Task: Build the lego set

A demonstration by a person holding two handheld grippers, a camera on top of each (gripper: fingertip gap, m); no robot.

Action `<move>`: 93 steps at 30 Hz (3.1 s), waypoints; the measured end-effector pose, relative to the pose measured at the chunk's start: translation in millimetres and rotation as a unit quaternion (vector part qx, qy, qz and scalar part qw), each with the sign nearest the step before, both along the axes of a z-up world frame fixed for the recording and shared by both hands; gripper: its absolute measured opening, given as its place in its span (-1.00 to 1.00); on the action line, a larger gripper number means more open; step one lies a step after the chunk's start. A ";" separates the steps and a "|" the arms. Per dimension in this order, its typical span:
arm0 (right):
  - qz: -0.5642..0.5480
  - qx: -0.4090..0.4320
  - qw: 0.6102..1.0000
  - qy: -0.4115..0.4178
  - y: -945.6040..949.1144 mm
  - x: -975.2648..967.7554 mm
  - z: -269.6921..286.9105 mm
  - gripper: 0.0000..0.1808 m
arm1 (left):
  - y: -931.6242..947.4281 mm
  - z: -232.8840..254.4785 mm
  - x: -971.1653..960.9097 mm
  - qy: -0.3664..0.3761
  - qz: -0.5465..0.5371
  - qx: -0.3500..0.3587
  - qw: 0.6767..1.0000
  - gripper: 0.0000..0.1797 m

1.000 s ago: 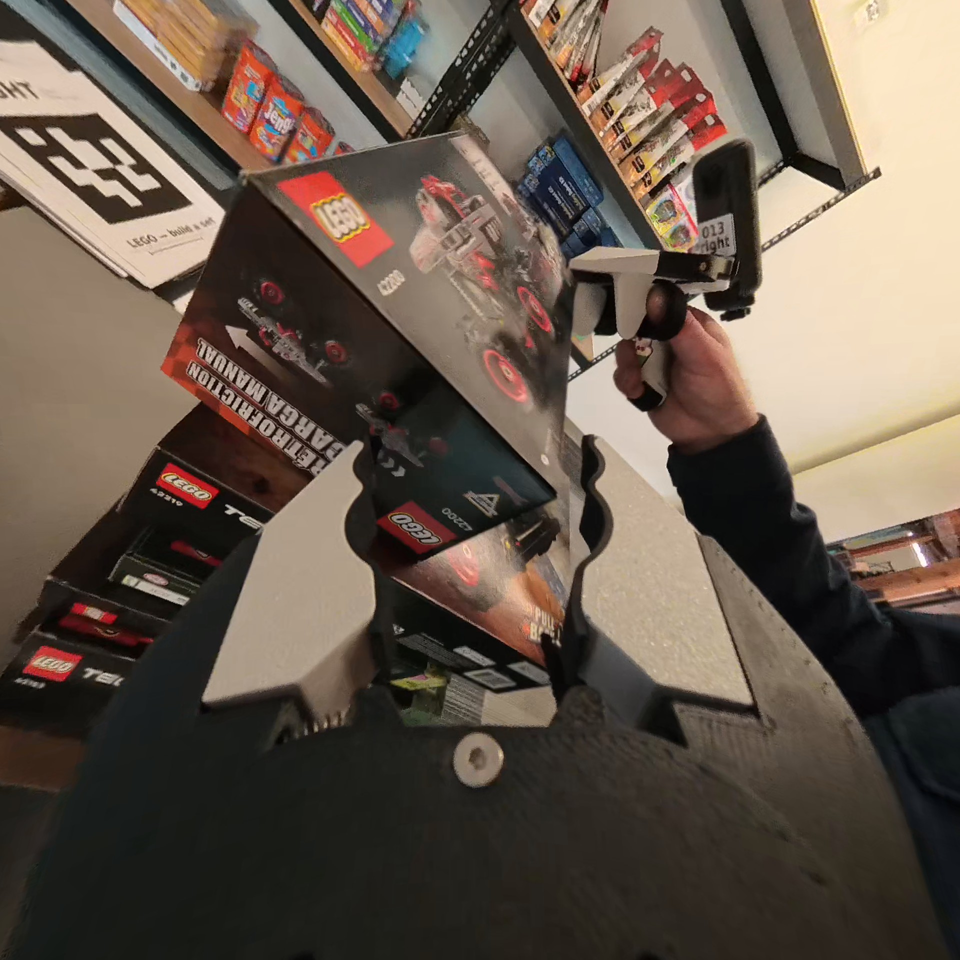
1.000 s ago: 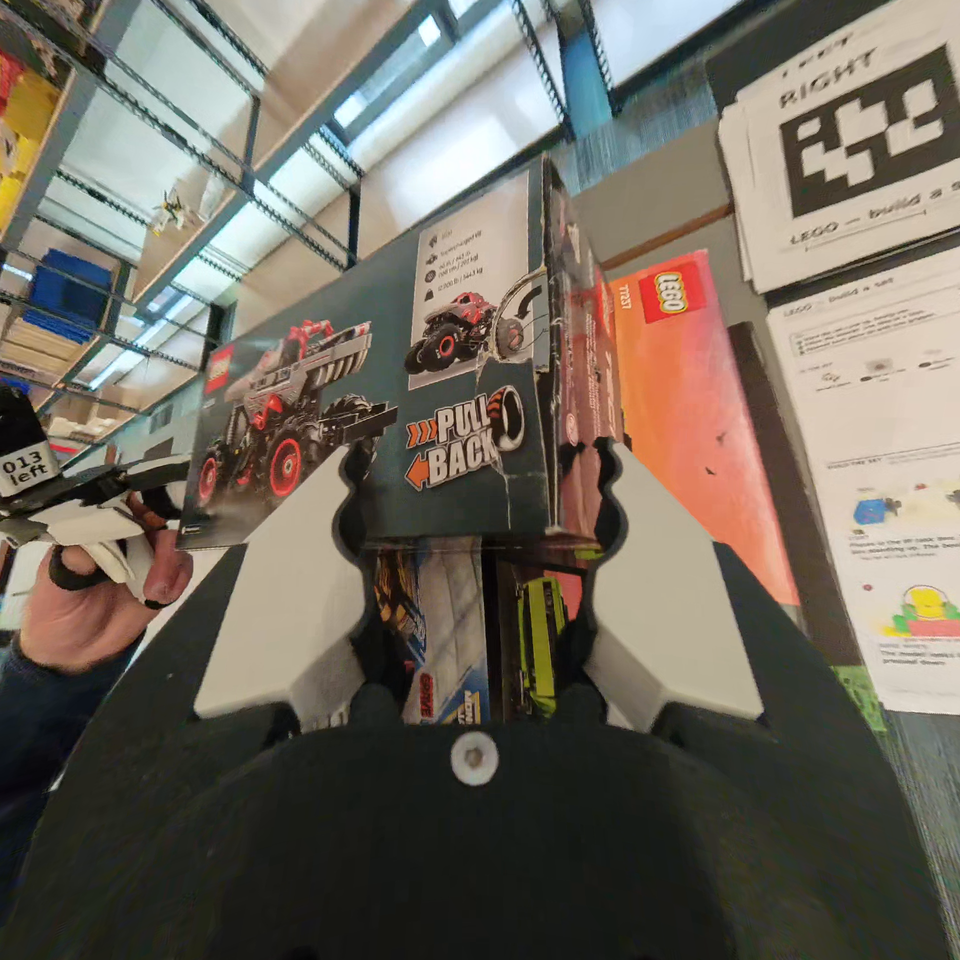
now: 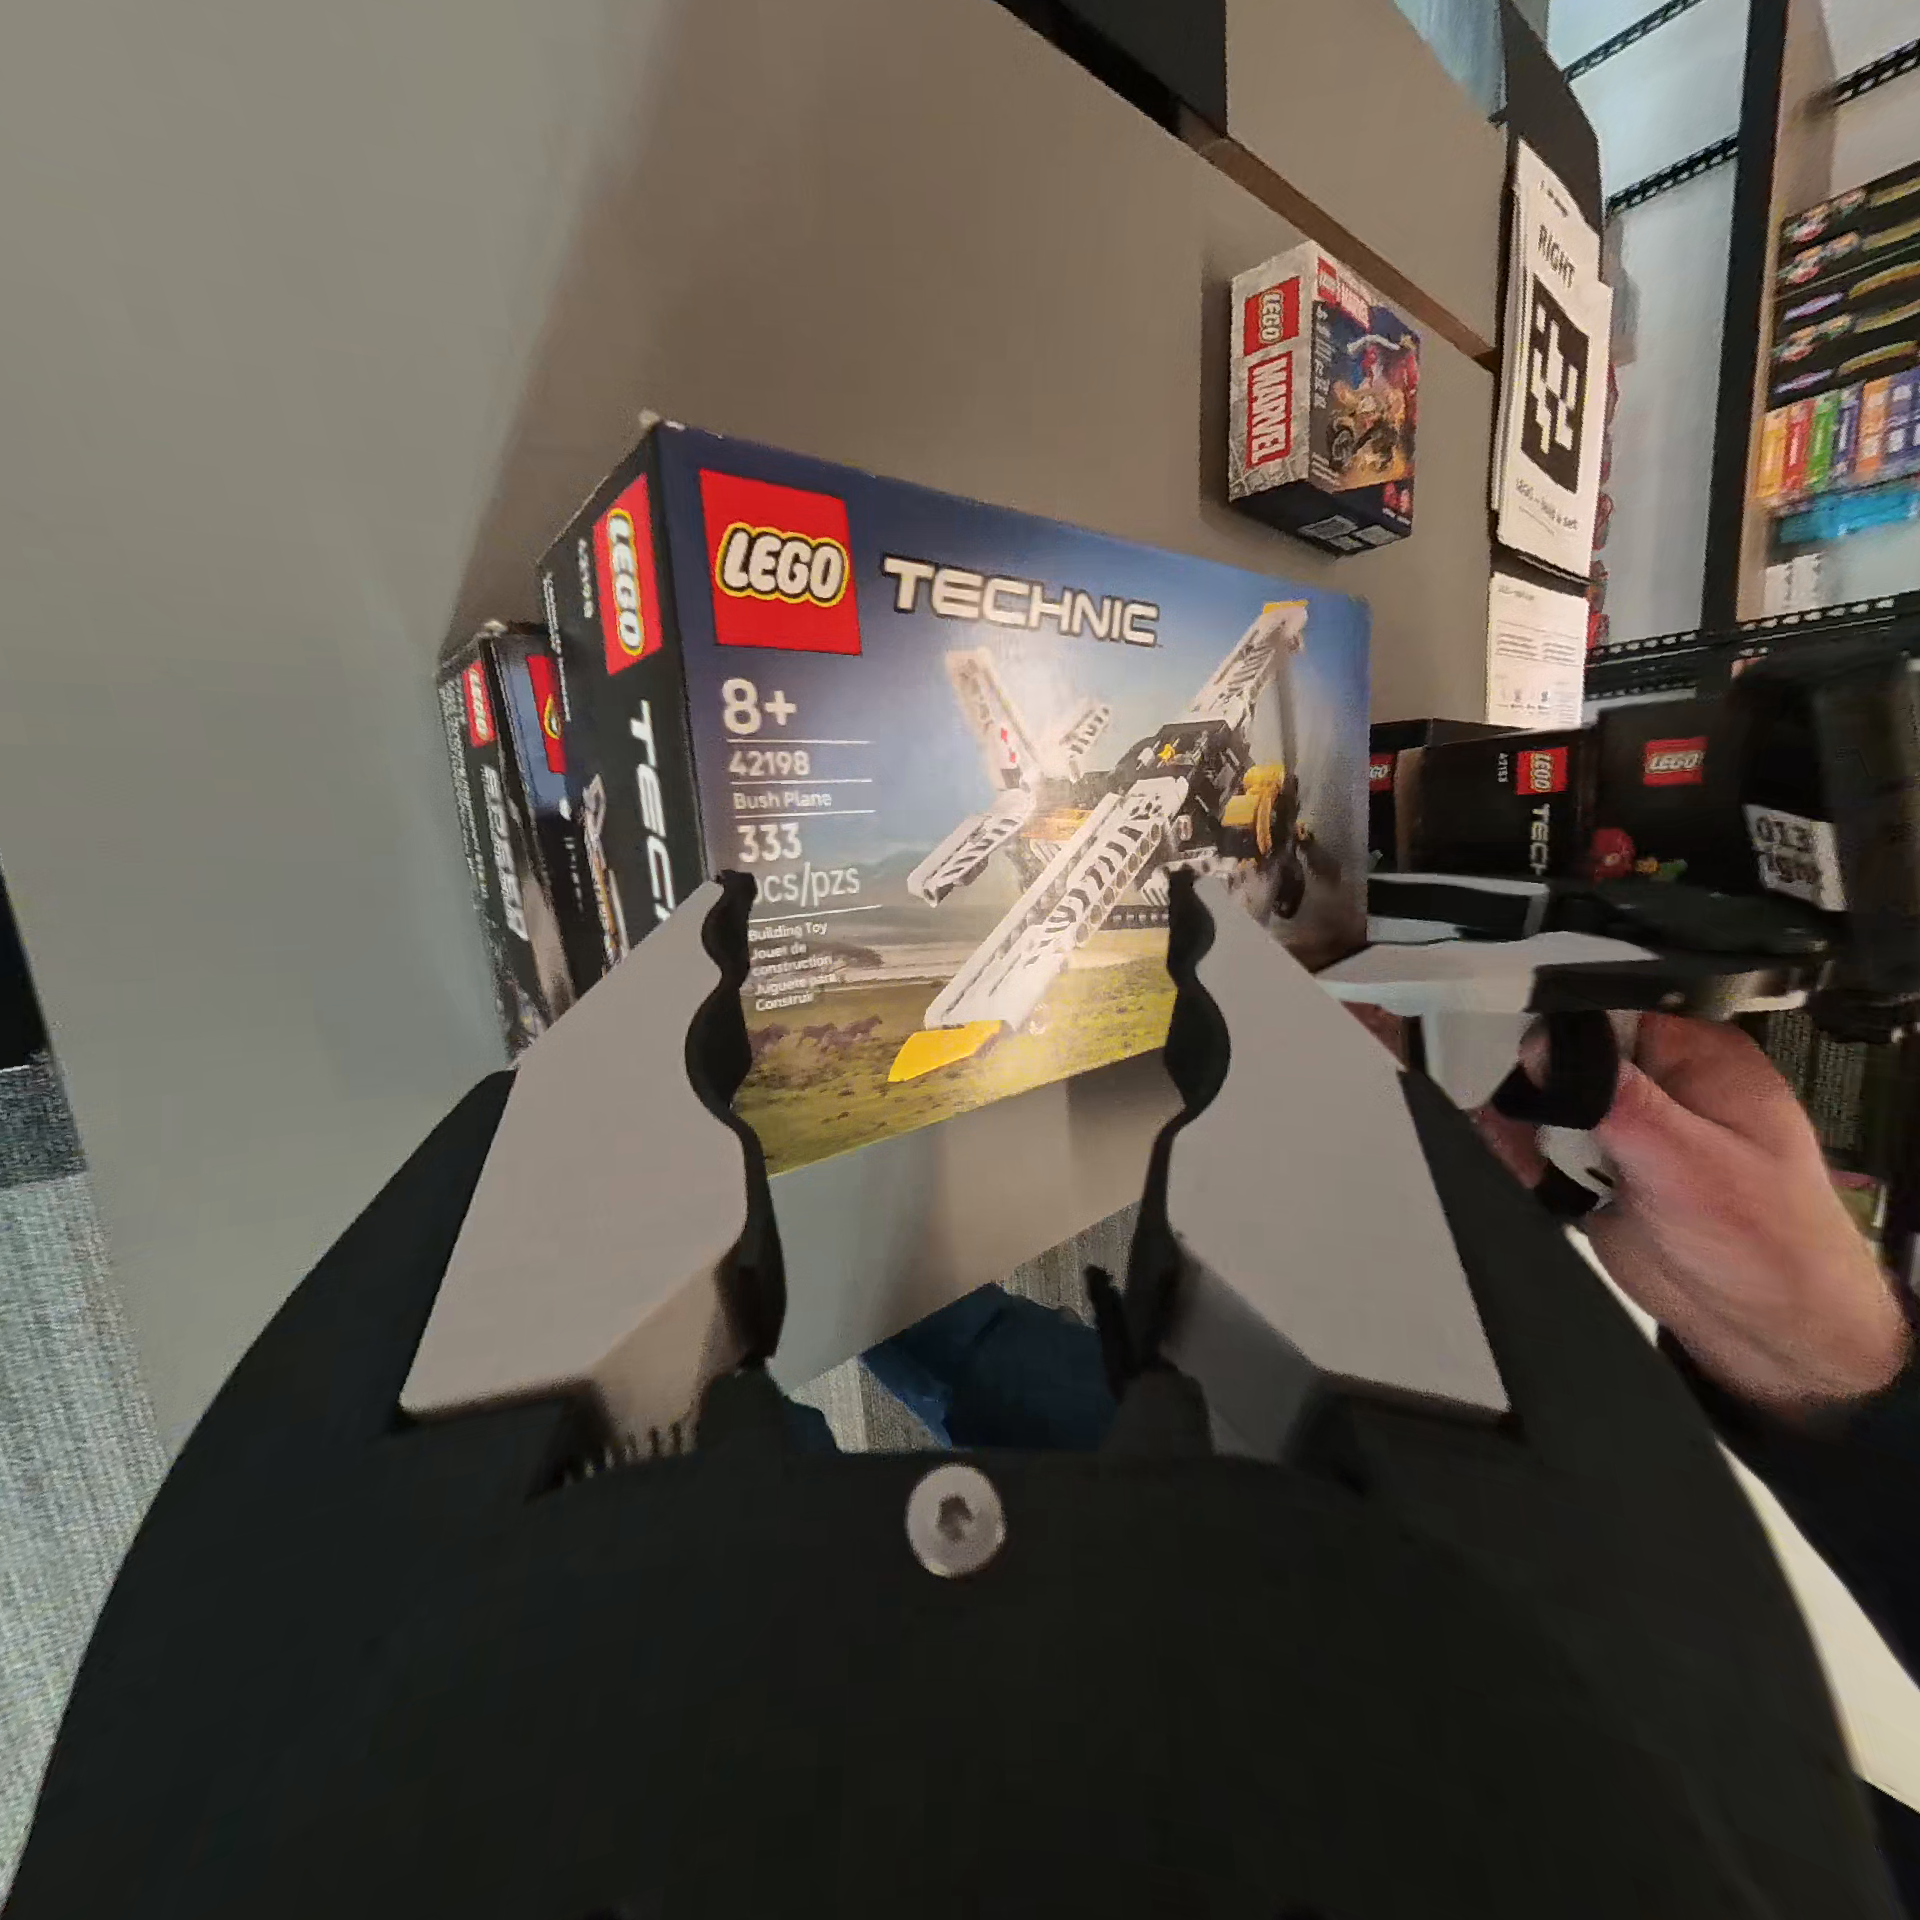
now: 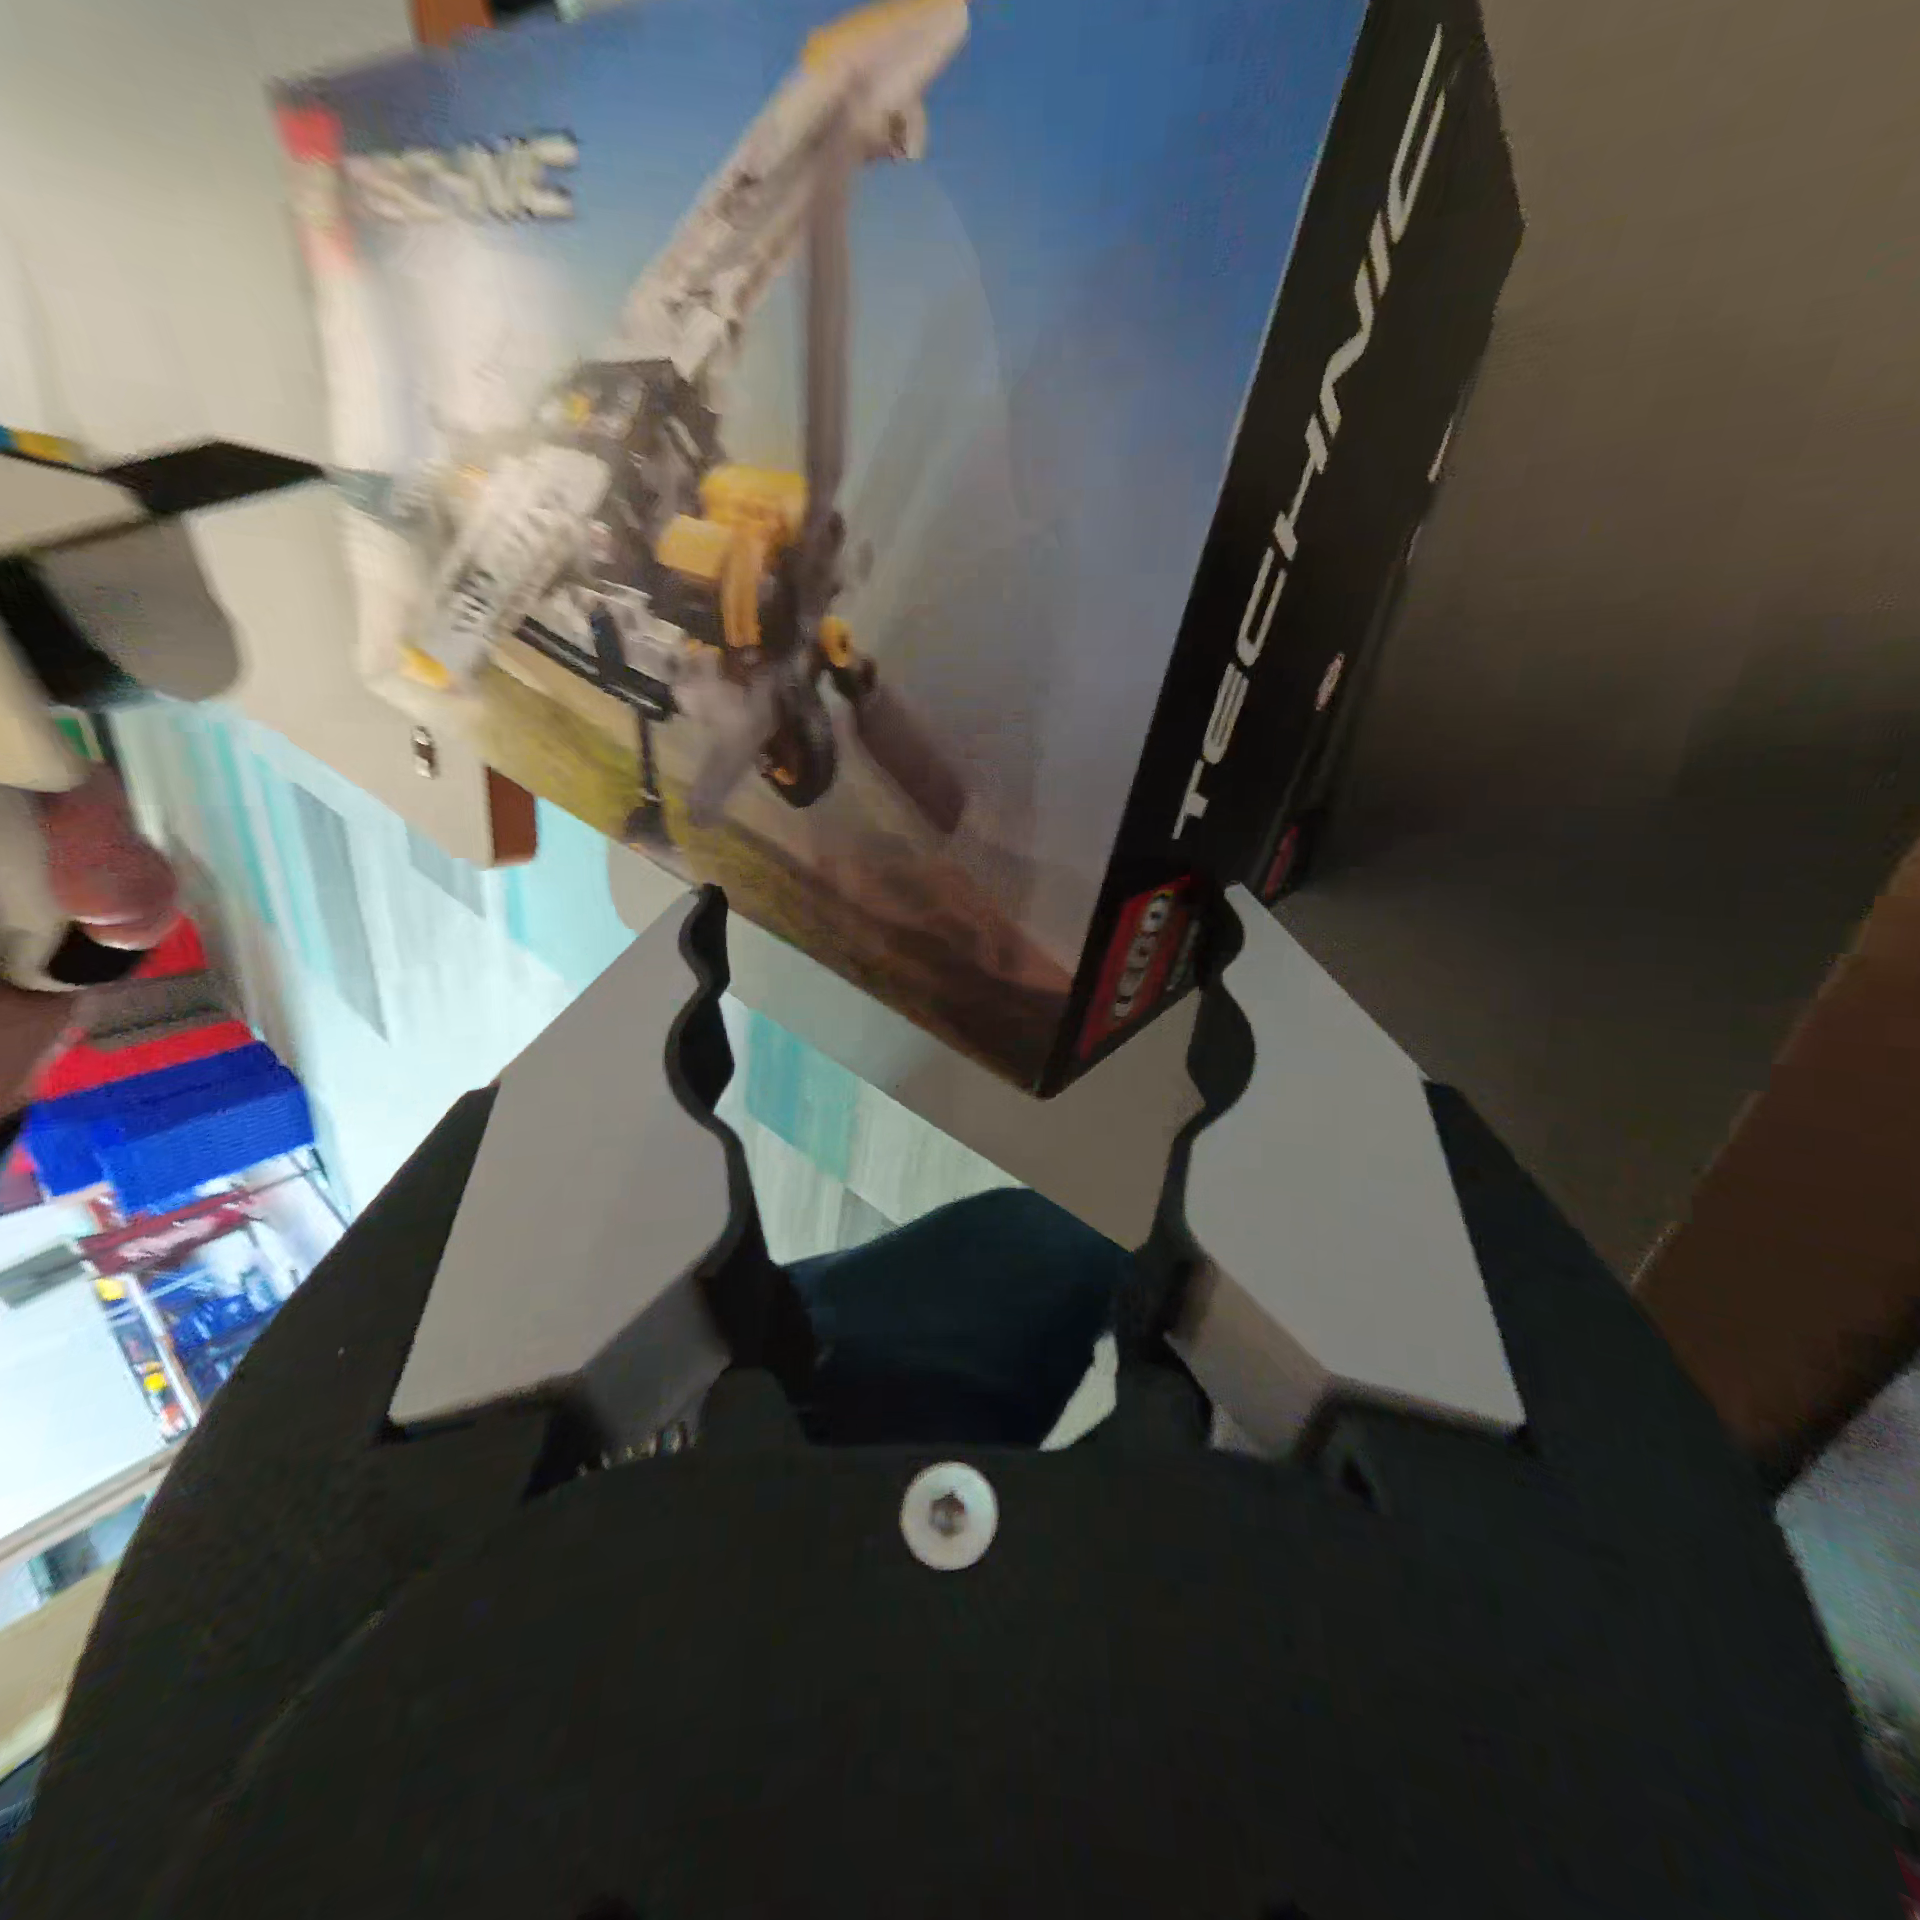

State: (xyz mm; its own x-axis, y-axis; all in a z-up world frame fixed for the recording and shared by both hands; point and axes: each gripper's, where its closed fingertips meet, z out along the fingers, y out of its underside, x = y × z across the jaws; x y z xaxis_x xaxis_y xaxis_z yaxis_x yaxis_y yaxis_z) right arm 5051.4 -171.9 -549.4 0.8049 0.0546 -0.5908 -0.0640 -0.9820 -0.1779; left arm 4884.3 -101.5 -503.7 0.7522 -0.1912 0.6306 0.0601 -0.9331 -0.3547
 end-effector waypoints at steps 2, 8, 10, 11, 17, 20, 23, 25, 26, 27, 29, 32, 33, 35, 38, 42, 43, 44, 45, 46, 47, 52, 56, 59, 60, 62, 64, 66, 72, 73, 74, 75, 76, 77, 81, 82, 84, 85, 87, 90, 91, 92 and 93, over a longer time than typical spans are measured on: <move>-0.001 -0.019 1.000 0.005 -3.5 -2.9 -7.7 -0.05 | 5.6 -8.0 -17.3 0.053 0.003 0.011 0.999 0.03; -0.013 -0.028 0.999 0.029 -5.3 -4.8 -7.1 -0.10 | -15.2 -44.5 -2.4 0.011 -0.045 -0.051 0.998 0.19; -0.008 -0.025 0.999 0.020 -5.0 -3.1 -5.3 -0.09 | -19.4 -50.0 -2.8 0.030 -0.062 -0.061 0.996 0.09; -0.006 -0.024 1.000 0.012 -5.5 -2.3 -3.9 -0.07 | -19.1 -45.9 0.5 0.021 -0.062 -0.062 0.996 0.12; -0.029 0.000 1.000 -0.010 -5.0 4.2 24.6 0.05 | -25.1 -12.4 8.7 0.011 -0.077 -0.016 0.997 0.01; -0.012 0.027 0.998 -0.061 -7.0 14.0 42.6 -0.29 | -23.8 5.3 3.6 0.010 -0.068 0.005 0.998 -0.02; 0.003 0.018 0.998 -0.063 -14.6 11.3 44.2 -0.31 | -25.1 9.5 -2.7 0.012 -0.073 -0.005 0.997 -0.12; 0.005 -0.019 0.999 -0.042 -25.4 6.6 33.8 -0.22 | -38.9 -0.2 -0.8 0.019 -0.101 -0.029 0.994 -0.02; 0.022 -0.038 0.998 -0.043 -34.5 4.3 25.6 -0.13 | -50.0 -9.0 -0.8 0.027 -0.120 -0.046 0.991 0.00; 0.052 -0.058 0.995 -0.061 -47.7 3.2 15.2 -0.12 | -59.7 -16.4 -0.9 0.023 -0.126 -0.065 0.990 0.03; 0.090 -0.104 0.988 -0.076 -74.9 -0.4 -2.5 -0.15 | -72.5 -26.8 0.0 -0.016 -0.116 -0.098 0.988 0.16; 0.054 -0.128 0.990 0.004 -88.6 -11.2 -3.9 0.05 | -70.2 -34.2 -8.0 -0.073 -0.065 -0.116 0.988 0.07; 0.040 -0.125 0.991 0.020 -87.2 -8.6 -2.3 0.01 | -67.0 -33.9 -9.5 -0.089 -0.053 -0.117 0.988 0.04; -0.005 -0.082 0.996 0.039 -68.1 2.3 2.8 -0.13 | -64.1 -38.3 -9.8 -0.088 -0.056 -0.118 0.988 0.01; -0.038 -0.074 0.994 0.077 -50.7 5.8 5.8 -0.10 | -62.4 -52.8 -7.8 -0.055 -0.086 -0.121 0.987 0.05; -0.038 -0.075 0.994 0.065 -45.2 7.7 -9.5 -0.15 | -64.9 -67.6 -2.0 -0.054 -0.100 -0.148 0.982 0.12; -0.041 -0.068 0.995 0.061 -44.0 8.0 -7.3 -0.17 | -64.6 -65.8 -1.6 -0.051 -0.102 -0.147 0.983 0.11; -0.037 -0.061 0.996 0.051 -44.3 7.8 -4.0 -0.18 | -66.1 -63.7 -1.5 -0.041 -0.111 -0.143 0.983 0.08; -0.025 -0.053 0.998 0.035 -46.5 7.0 -0.4 -0.17 | -68.4 -60.9 -1.1 -0.027 -0.125 -0.135 0.983 0.06; -0.015 -0.044 0.999 0.020 -48.3 6.2 4.0 -0.17 | -71.1 -58.1 -0.3 -0.016 -0.136 -0.128 0.982 0.05; -0.012 -0.032 0.999 0.009 -48.3 5.9 10.0 -0.17 | -75.2 -55.9 0.8 -0.008 -0.147 -0.125 0.981 0.08; 0.000 0.028 0.999 -0.035 -41.0 11.3 55.4 -0.18 | -88.8 -32.8 9.0 -0.040 -0.148 -0.114 0.982 0.15; 0.025 0.096 0.992 -0.081 -38.4 19.5 110.8 -0.18 | -90.8 10.0 20.2 -0.069 -0.152 -0.073 0.983 0.14; 0.024 0.147 0.983 -0.107 -43.8 28.6 164.1 -0.17 | -91.5 55.6 32.3 -0.087 -0.165 -0.030 0.982 0.14; 0.019 0.165 0.980 -0.112 -46.6 32.4 183.2 -0.18 | -91.9 72.8 36.9 -0.094 -0.170 -0.015 0.981 0.14; 0.007 0.195 0.974 -0.118 -54.6 42.4 220.1 -0.18 | -93.9 108.7 46.9 -0.106 -0.184 0.012 0.977 0.12; -0.015 0.231 0.966 -0.114 -62.4 56.2 254.4 -0.18 | -98.5 143.1 59.1 -0.114 -0.204 0.037 0.972 0.09; -0.044 0.248 0.961 -0.110 -73.5 74.1 281.0 -0.18 | -105.8 173.3 74.3 -0.116 -0.232 0.060 0.964 0.06; -0.116 0.276 0.945 -0.135 -118.5 124.9 326.4 -0.04 | -135.0 232.0 131.4 -0.125 -0.321 0.098 0.934 0.07; -0.128 0.274 0.943 -0.136 -128.0 132.4 329.5 -0.04 | -139.4 237.1 140.3 -0.124 -0.332 0.104 0.929 0.07; -0.139 0.273 0.942 -0.138 -137.4 139.3 332.3 -0.03 | -144.3 241.2 148.6 -0.126 -0.344 0.107 0.924 0.07; -0.147 0.277 0.939 -0.141 -146.0 144.6 335.9 -0.05 | -149.4 242.8 155.2 -0.122 -0.356 0.103 0.921 0.07; -0.156 0.277 0.937 -0.146 -154.6 149.4 338.2 -0.05 | -154.6 245.4 162.1 -0.124 -0.367 0.101 0.916 0.07; -0.164 0.278 0.934 -0.150 -162.7 153.9 340.7 -0.04 | -159.4 248.1 168.6 -0.124 -0.376 0.101 0.913 0.07; -0.189 0.282 0.928 -0.151 -184.0 171.7 345.7 -0.04 | -178.6 249.8 188.6 -0.118 -0.404 0.088 0.903 0.07; -0.193 0.286 0.926 -0.151 -187.5 174.3 347.3 -0.05 | -184.3 249.7 190.9 -0.113 -0.414 0.085 0.899 0.08; -0.198 0.288 0.924 -0.154 -195.8 179.1 350.5 -0.04 | -196.0 250.8 194.8 -0.107 -0.431 0.077 0.893 0.10; -0.200 0.288 0.924 -0.153 -199.8 182.2 352.0 -0.04 | -201.6 251.3 196.9 -0.105 -0.438 0.075 0.890 0.09; -0.208 0.291 0.921 -0.155 -206.7 188.9 355.0 -0.03 | -214.1 251.2 201.5 -0.105 -0.453 0.064 0.883 0.09; -0.214 0.297 0.916 -0.165 -216.9 196.6 360.6 -0.02 | -237.0 247.2 207.6 -0.088 -0.486 0.055 0.868 0.13; -0.214 0.297 0.915 -0.170 -220.2 198.8 362.8 -0.01 | -245.1 245.9 209.0 -0.086 -0.495 0.049 0.863 0.14; -0.217 0.298 0.913 -0.173 -223.4 201.2 364.9 -0.01 | -252.7 244.9 210.7 -0.088 -0.500 0.040 0.861 0.14; -0.220 0.296 0.913 -0.176 -226.5 204.0 365.6 -0.01 | -259.5 243.1 212.7 -0.090 -0.504 0.033 0.858 0.14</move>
State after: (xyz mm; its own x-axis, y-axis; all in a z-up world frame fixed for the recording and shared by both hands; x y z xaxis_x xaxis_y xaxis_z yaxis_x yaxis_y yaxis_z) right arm 5255.4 -398.4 -183.8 0.9598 -0.0946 -0.2643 -0.2668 -0.6003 -0.7540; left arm 5096.9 -361.0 -260.6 0.0740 -0.7275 0.6821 -0.7065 -0.5210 -0.4791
